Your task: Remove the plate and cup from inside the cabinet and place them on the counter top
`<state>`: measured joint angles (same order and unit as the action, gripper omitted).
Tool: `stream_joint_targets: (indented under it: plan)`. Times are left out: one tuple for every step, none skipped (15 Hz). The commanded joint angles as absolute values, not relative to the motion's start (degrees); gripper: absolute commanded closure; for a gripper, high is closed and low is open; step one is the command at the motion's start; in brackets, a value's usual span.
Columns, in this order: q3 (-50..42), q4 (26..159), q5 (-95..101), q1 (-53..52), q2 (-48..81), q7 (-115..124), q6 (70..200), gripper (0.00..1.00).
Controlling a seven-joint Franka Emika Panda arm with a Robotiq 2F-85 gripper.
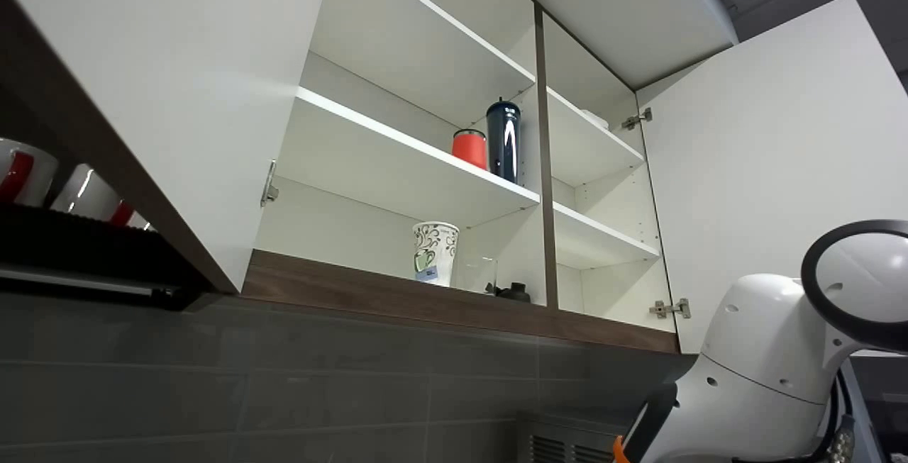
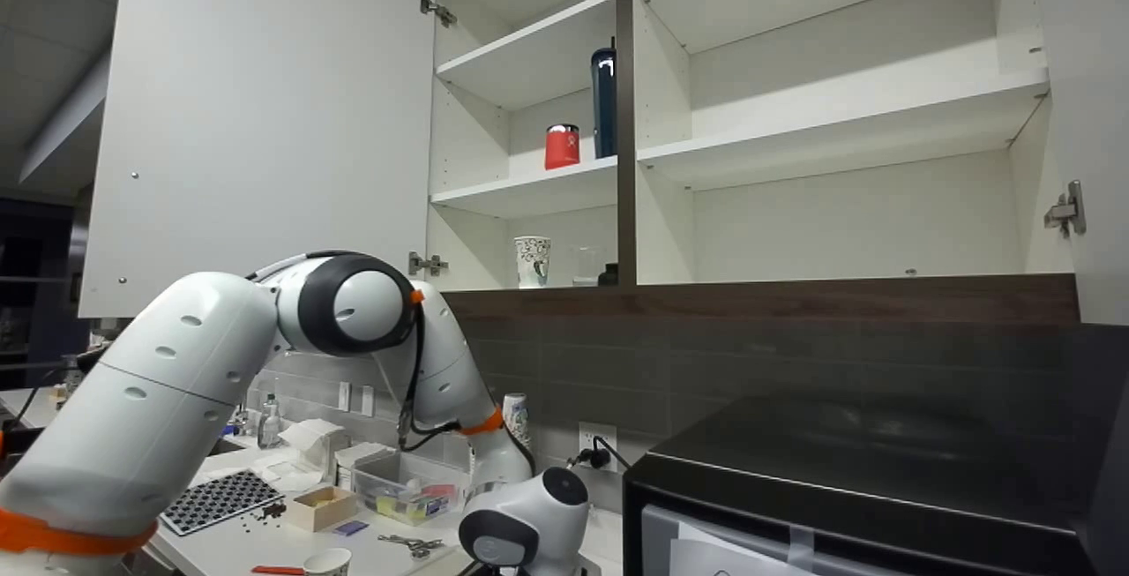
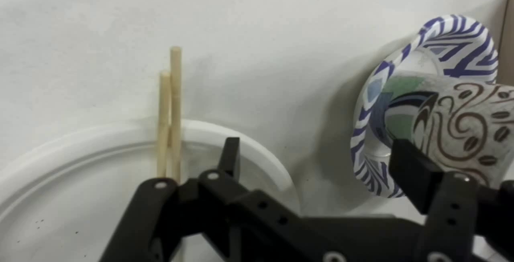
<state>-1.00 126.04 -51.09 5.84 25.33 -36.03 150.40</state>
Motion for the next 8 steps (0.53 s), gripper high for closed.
stream_joint_targets:
  plan:
    - [0.28, 130.16, -49.30, 8.63, 19.15, -35.25, 148.59, 0.00]
    - [0.63, 130.79, -50.18, 9.11, 17.87, -35.63, 148.62, 0.00]
    - [1.12, 131.61, -51.41, 9.57, 16.14, -35.69, 147.93, 0.00]
    - [1.34, 132.38, -52.28, 9.64, 14.57, -35.36, 147.49, 0.00]
    - [1.41, 133.22, -52.79, 9.53, 12.92, -35.27, 146.60, 0.00]
    - [1.41, 134.40, -53.08, 9.07, 10.91, -35.22, 145.81, 0.00]
    - [1.38, 135.33, -53.47, 8.54, 9.15, -35.07, 145.31, 0.00]
    - [1.25, 136.47, -53.12, 7.63, 7.35, -33.88, 144.99, 0.00]
